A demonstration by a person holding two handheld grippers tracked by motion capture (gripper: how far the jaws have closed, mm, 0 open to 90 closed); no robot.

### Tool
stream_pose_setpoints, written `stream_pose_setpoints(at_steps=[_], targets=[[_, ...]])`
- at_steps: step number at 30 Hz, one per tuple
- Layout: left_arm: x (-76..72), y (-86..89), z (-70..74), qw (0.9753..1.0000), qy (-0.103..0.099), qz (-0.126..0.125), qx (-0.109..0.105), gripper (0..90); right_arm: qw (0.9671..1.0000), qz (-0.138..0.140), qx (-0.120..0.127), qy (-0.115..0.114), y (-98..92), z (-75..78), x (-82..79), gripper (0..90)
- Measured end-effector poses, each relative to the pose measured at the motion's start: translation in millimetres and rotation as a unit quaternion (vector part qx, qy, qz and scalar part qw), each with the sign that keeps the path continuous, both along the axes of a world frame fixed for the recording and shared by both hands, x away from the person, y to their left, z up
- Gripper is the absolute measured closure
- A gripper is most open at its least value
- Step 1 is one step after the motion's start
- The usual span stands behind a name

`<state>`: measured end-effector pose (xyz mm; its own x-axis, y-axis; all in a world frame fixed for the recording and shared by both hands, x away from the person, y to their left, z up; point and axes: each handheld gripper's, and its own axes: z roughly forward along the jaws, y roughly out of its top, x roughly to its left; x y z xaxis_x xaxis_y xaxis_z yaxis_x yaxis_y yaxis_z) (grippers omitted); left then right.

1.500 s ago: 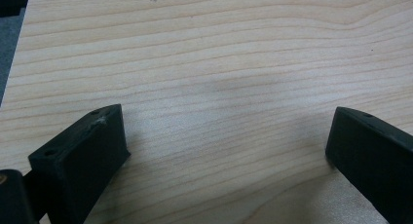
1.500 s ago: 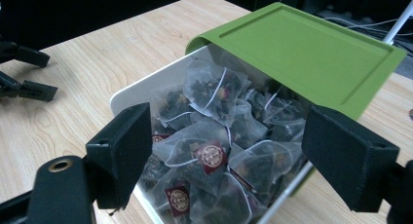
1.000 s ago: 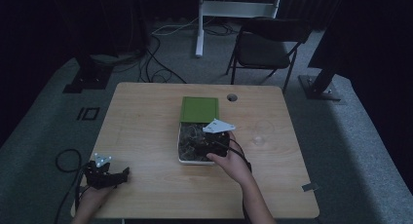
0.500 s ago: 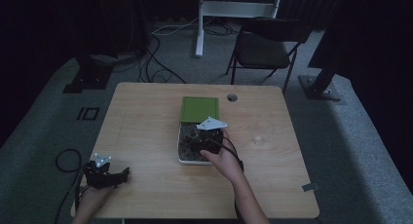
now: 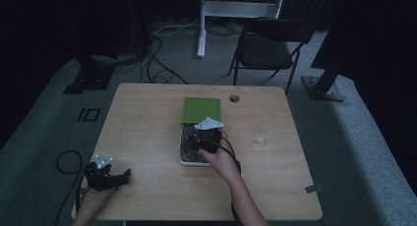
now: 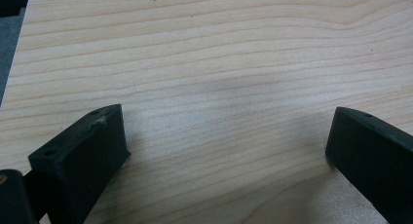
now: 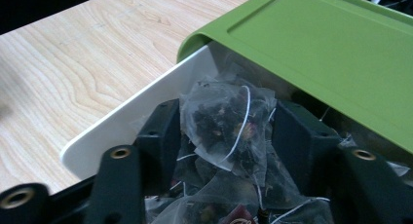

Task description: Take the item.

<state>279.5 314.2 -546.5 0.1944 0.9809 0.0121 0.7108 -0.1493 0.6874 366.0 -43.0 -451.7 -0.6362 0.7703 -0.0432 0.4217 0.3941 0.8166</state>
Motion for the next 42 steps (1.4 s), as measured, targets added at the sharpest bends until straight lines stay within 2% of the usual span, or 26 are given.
stream_pose_setpoints(at_steps=[7,12,19,29,42], targets=[[0.0,0.0,0.0,1.0000,0.000,0.000,0.000,1.9,1.0000,0.003,-0.007,0.004,0.3,-3.1,1.3,61.2],[0.0,0.1,0.0,1.0000,0.000,0.000,0.000,1.9,0.9998,0.012,0.000,-0.014,-2.3,-1.2,0.4,71.2],[0.0,-0.2,-0.1,1.0000,-0.001,0.001,-0.001,1.9,0.9995,0.018,0.014,-0.022,-9.0,4.4,-2.4,73.3],[0.0,-0.1,0.0,1.0000,0.000,0.000,-0.001,1.9,0.9989,0.029,0.031,-0.021,-18.3,10.5,-9.8,74.3],[0.0,-0.1,-0.1,1.0000,0.000,0.000,-0.001,1.9,0.9976,0.035,0.046,-0.037,-30.8,25.2,-19.7,75.2]])
